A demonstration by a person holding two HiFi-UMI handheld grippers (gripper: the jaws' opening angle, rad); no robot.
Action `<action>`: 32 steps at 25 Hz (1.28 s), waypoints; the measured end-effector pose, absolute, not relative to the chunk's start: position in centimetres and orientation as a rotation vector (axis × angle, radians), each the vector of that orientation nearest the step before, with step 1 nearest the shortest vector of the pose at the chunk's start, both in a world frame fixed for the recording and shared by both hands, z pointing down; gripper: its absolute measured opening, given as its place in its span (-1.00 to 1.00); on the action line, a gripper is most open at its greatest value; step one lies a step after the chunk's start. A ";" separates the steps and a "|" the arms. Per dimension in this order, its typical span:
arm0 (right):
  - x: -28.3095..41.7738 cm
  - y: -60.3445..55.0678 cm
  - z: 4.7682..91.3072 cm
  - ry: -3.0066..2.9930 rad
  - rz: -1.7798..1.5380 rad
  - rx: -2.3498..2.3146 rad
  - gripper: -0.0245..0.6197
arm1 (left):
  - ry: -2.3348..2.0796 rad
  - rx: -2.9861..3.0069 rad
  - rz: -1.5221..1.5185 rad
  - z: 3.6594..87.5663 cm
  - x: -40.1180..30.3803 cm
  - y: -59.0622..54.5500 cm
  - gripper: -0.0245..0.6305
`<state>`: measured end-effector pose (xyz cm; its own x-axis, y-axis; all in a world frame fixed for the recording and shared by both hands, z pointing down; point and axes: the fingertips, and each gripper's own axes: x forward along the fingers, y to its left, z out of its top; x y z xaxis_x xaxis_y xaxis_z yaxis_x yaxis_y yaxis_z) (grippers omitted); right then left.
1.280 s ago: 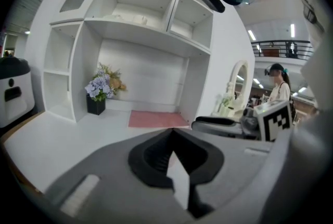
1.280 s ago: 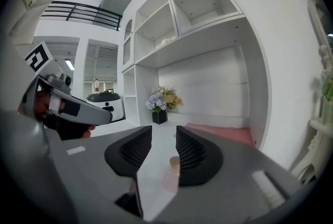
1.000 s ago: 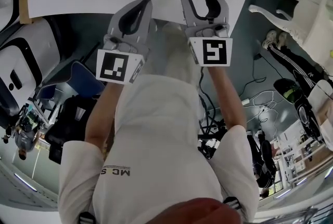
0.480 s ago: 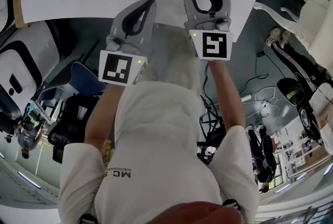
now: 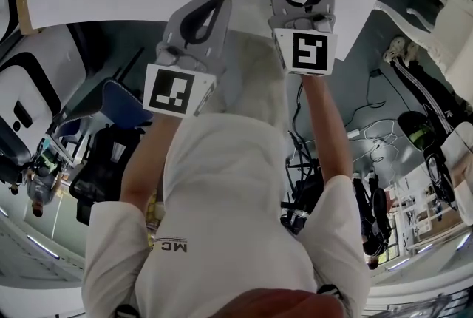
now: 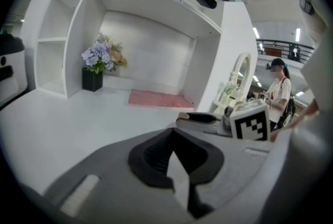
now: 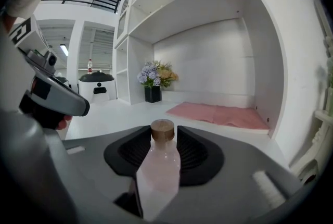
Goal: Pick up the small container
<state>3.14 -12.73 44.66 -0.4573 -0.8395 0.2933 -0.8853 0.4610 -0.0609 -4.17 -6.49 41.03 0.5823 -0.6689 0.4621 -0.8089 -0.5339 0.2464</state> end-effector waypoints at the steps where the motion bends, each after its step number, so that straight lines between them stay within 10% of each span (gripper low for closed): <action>1: 3.1 -12.8 44.6 -2.493 0.292 1.494 -0.46 | -1.185 2.381 0.437 41.0 -4.1 -6.5 -0.92; 32: 5.3 -8.5 39.6 -2.544 0.300 1.336 -0.53 | -1.186 2.454 0.397 37.8 -2.6 -5.6 -0.93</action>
<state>5.26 -8.47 39.64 -0.5473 -0.7755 0.3146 -0.8275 0.5577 -0.0647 -2.59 -5.57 37.75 0.6029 -0.6843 0.4102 -0.7933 -0.5688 0.2172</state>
